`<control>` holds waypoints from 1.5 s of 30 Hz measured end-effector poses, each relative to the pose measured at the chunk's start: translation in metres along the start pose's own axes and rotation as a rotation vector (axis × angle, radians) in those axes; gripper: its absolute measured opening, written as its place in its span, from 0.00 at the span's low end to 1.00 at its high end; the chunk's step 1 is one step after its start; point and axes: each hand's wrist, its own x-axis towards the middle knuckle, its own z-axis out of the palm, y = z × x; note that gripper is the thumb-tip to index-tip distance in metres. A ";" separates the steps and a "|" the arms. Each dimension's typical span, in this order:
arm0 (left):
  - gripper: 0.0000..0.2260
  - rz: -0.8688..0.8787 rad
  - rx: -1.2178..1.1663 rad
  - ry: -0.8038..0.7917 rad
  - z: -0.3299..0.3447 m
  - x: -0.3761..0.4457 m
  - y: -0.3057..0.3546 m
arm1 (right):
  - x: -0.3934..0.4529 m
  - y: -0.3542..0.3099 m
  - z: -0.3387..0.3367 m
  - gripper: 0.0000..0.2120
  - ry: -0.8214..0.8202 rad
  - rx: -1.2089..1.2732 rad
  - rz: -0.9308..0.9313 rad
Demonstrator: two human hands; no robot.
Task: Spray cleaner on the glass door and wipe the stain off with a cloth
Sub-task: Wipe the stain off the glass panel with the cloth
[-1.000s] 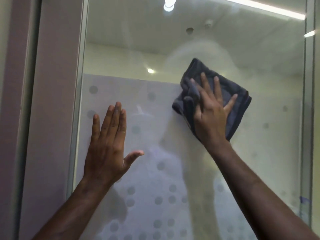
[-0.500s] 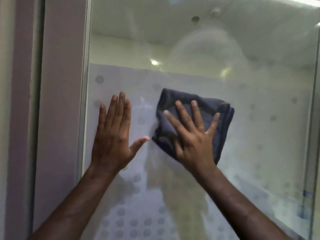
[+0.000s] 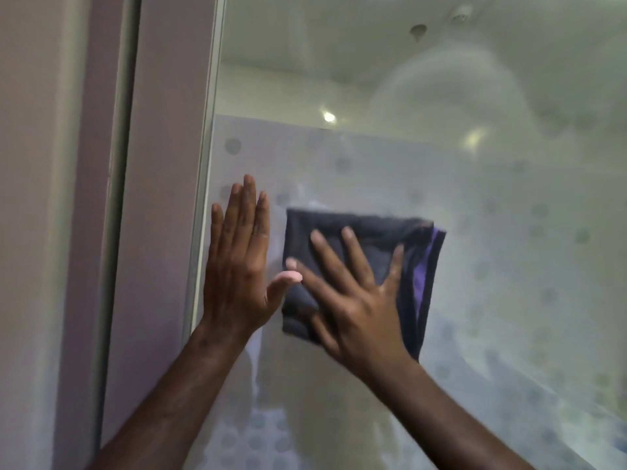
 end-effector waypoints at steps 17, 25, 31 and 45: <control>0.46 0.016 0.043 -0.180 -0.004 0.003 0.000 | 0.149 0.026 -0.017 0.24 0.089 -0.020 0.308; 0.48 -0.006 0.007 -0.158 -0.005 0.003 0.002 | 0.100 0.005 -0.007 0.27 0.066 0.005 0.111; 0.47 -0.015 0.028 -0.179 -0.009 0.004 0.006 | 0.131 0.022 -0.017 0.25 -0.001 -0.024 -0.025; 0.48 0.015 0.145 -0.192 0.001 0.003 0.001 | 0.136 0.227 -0.090 0.21 0.466 0.114 1.120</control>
